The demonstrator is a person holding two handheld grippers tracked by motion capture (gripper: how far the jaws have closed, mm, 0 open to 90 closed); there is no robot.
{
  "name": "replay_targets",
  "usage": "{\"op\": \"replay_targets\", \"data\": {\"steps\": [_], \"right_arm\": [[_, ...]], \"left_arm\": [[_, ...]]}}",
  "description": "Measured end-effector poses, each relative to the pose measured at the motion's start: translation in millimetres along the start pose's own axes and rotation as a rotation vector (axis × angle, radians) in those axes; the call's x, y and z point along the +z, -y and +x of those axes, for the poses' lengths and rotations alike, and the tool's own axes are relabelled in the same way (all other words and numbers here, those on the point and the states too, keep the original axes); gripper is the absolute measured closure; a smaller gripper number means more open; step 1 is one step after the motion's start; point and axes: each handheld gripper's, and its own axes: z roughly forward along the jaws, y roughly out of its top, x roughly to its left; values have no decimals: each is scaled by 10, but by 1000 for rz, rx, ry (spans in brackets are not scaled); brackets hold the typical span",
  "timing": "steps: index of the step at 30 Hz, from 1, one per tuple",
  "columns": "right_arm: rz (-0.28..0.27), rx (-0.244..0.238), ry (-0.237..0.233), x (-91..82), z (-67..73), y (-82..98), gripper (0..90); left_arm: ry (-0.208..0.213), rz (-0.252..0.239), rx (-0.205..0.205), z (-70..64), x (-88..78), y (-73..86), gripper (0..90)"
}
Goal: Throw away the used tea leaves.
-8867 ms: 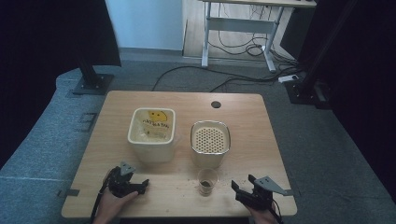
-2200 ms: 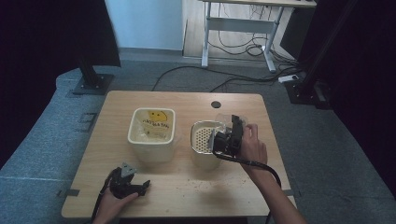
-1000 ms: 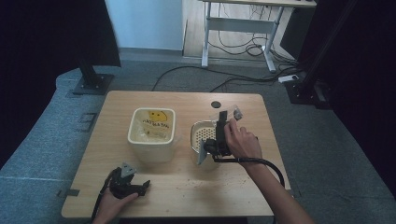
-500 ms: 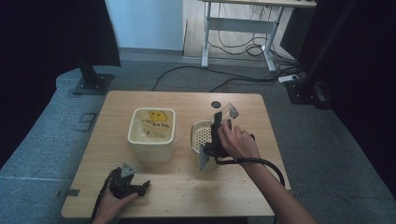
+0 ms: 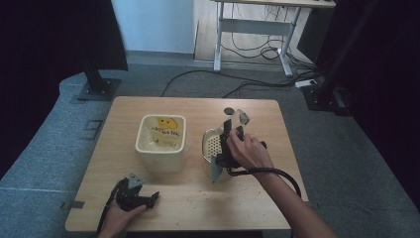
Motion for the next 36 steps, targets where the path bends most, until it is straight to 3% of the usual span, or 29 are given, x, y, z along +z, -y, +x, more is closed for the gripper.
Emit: {"op": "replay_targets", "data": {"steps": [6, 9, 10, 13, 15, 18, 26, 30, 33, 36], "right_arm": [[9, 5, -7, 15, 13, 25, 418], [38, 56, -1, 29, -29, 67, 421], [33, 56, -8, 28, -22, 51, 421], [-2, -4, -10, 1, 45, -22, 422], [20, 28, 2, 26, 13, 25, 426], [42, 25, 5, 55, -21, 77, 426], [26, 17, 19, 35, -38, 20, 430], [-1, 25, 0, 17, -5, -81, 461], [-5, 57, -11, 30, 7, -75, 460], [0, 142, -37, 25, -11, -12, 458]], "left_arm": [[0, 0, 0, 0, 0, 0, 70], [0, 0, 0, 1, 0, 0, 70], [1, 0, 0, 1, 0, 0, 70], [1, 0, 1, 0, -1, 1, 70], [0, 0, 1, 0, -1, 1, 70], [0, 0, 1, 0, 0, 0, 70], [1, 0, 0, 0, -1, 1, 70], [2, 1, 2, 1, -2, 1, 70], [2, 1, 4, 2, -3, 2, 70], [2, 1, 4, 2, -3, 2, 70]]}}
